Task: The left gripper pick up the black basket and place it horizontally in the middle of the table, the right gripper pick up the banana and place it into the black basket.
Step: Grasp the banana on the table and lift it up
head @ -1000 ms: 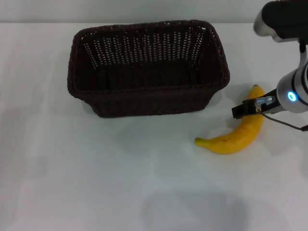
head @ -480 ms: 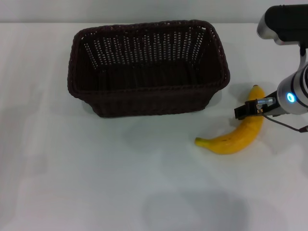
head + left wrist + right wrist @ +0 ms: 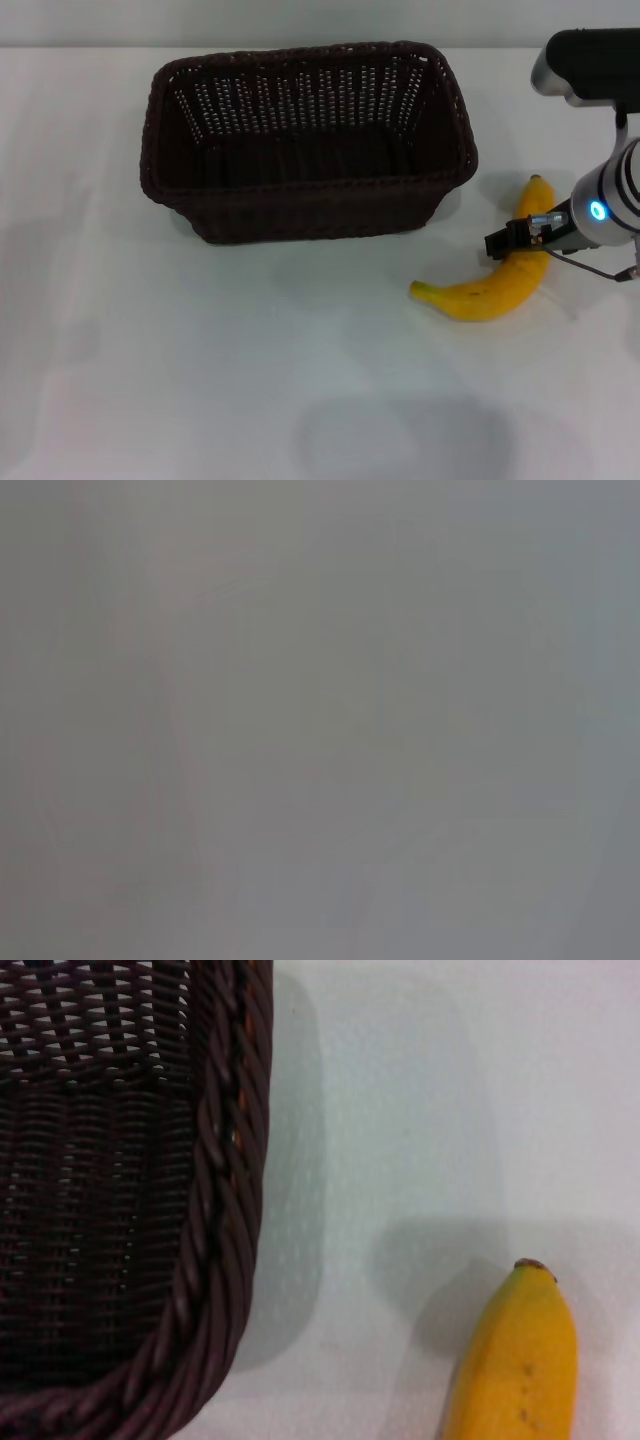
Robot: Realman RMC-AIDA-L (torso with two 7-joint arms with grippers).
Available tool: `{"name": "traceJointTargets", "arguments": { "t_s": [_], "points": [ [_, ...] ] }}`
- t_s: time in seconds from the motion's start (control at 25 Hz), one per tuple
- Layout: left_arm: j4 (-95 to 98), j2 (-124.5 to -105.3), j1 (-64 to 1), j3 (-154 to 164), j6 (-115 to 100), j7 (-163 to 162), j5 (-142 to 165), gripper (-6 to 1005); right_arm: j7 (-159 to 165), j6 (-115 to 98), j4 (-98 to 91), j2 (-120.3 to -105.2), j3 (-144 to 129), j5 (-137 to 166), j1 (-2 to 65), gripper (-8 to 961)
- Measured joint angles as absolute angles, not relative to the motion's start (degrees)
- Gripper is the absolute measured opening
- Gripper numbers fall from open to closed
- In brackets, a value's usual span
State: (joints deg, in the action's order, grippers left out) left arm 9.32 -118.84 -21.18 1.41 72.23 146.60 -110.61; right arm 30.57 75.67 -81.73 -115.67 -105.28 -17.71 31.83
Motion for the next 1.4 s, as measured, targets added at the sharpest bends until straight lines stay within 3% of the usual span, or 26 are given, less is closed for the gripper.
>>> {"name": "traceJointTargets", "arguments": {
  "t_s": [0.24,0.48,1.0,1.4],
  "points": [
    [9.24,-118.89,-21.18,1.36,72.26,146.60,-110.76,864,28.69,74.61,-81.37,-115.57,-105.27,-18.30,31.95,819],
    [8.94,-118.93,-20.93,1.36,72.69,146.36,-110.83,864,26.86,74.82,-81.10,-115.54,-105.15,-18.23,31.98,748],
    [8.30,-119.11,-20.58,1.44,72.84,146.17,-110.83,865,20.61,75.17,-81.20,-115.36,-99.99,-18.39,29.34,490],
    [7.83,-119.09,-20.56,1.03,72.87,146.07,-110.88,865,13.37,77.62,-84.56,-115.26,-91.77,-17.72,27.63,489]
  ]
}}
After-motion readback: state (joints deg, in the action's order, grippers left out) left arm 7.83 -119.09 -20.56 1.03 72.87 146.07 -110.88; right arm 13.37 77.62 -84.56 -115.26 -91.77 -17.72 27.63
